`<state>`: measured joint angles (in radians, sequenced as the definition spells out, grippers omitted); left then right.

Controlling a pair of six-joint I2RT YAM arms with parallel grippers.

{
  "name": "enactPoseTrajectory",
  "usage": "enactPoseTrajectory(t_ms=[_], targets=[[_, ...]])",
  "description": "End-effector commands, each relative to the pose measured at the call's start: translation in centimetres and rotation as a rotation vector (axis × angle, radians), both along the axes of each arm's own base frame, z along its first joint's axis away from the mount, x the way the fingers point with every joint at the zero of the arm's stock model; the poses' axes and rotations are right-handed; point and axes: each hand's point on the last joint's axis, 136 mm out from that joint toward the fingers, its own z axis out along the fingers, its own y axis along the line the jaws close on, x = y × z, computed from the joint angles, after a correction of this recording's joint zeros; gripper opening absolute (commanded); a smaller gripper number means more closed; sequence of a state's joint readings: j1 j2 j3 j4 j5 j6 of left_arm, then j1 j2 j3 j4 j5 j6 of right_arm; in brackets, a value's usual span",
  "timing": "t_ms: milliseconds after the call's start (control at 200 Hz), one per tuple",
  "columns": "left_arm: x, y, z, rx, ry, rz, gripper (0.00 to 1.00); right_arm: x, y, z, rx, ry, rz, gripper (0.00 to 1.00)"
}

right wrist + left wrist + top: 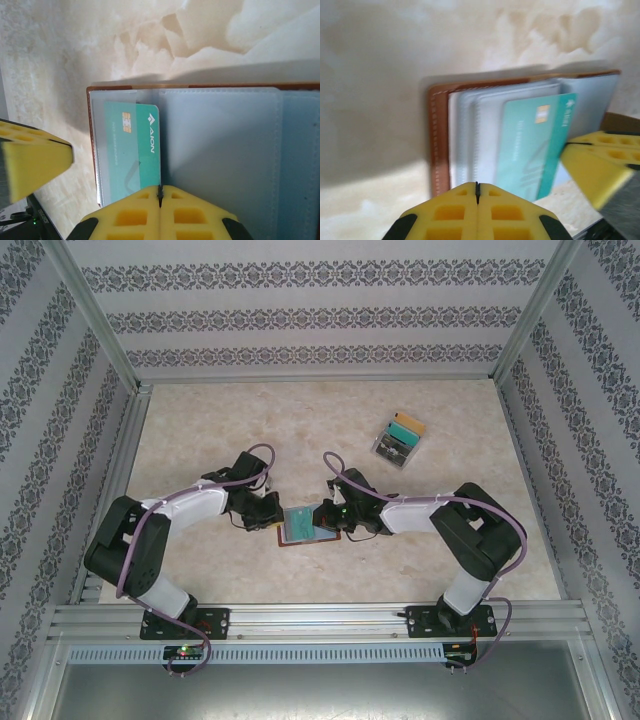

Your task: Take the credit cards out of the card holder

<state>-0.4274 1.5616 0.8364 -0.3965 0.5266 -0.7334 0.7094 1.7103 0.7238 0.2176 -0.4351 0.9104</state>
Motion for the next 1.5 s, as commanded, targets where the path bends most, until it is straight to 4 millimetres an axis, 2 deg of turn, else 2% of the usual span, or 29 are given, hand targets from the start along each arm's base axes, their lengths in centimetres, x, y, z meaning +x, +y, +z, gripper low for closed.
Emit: enactPoseTrajectory(t_ms=[0, 155, 315, 410, 615, 754, 834, 939, 1314, 1494], targets=[[0.2, -1.6, 1.6, -0.052, -0.041, -0.052, 0.05, 0.0, 0.6, 0.0, -0.002, -0.012, 0.026, 0.00], [0.0, -2.7, 0.7, -0.058, -0.023, -0.071, 0.05, -0.1, 0.9, -0.1, -0.001, -0.010, 0.033, 0.00], [-0.9, -2.2, -1.5, -0.016, 0.040, -0.067, 0.03, -0.1, 1.0, -0.1, 0.004, -0.006, 0.039, 0.00], [-1.5, -1.5, -2.6, 0.015, 0.070, -0.063, 0.02, -0.1, 1.0, -0.1, 0.003, -0.007, 0.036, 0.19], [-2.1, -1.1, -3.4, 0.037, 0.096, -0.061, 0.03, -0.1, 1.3, -0.3, 0.007, 0.000, 0.042, 0.23], [-2.2, -1.0, -3.5, 0.038, 0.097, -0.062, 0.02, 0.0, 1.9, -0.3, 0.022, 0.003, 0.052, 0.22], [-2.2, -1.0, -3.5, 0.039, 0.098, -0.063, 0.02, 0.0, 1.9, -0.3, 0.023, 0.006, 0.051, 0.15], [-2.3, -0.9, -3.4, 0.043, 0.095, -0.064, 0.02, 0.0, 1.4, -0.5, 0.016, 0.009, 0.045, 0.01], [-2.7, -0.4, -3.7, 0.069, 0.103, -0.076, 0.01, 0.2, -2.6, -0.7, -0.007, 0.009, 0.021, 0.00], [-2.6, -0.5, -3.3, 0.061, 0.093, -0.083, 0.01, 0.4, -3.8, 0.6, 0.005, -0.017, 0.032, 0.00]])
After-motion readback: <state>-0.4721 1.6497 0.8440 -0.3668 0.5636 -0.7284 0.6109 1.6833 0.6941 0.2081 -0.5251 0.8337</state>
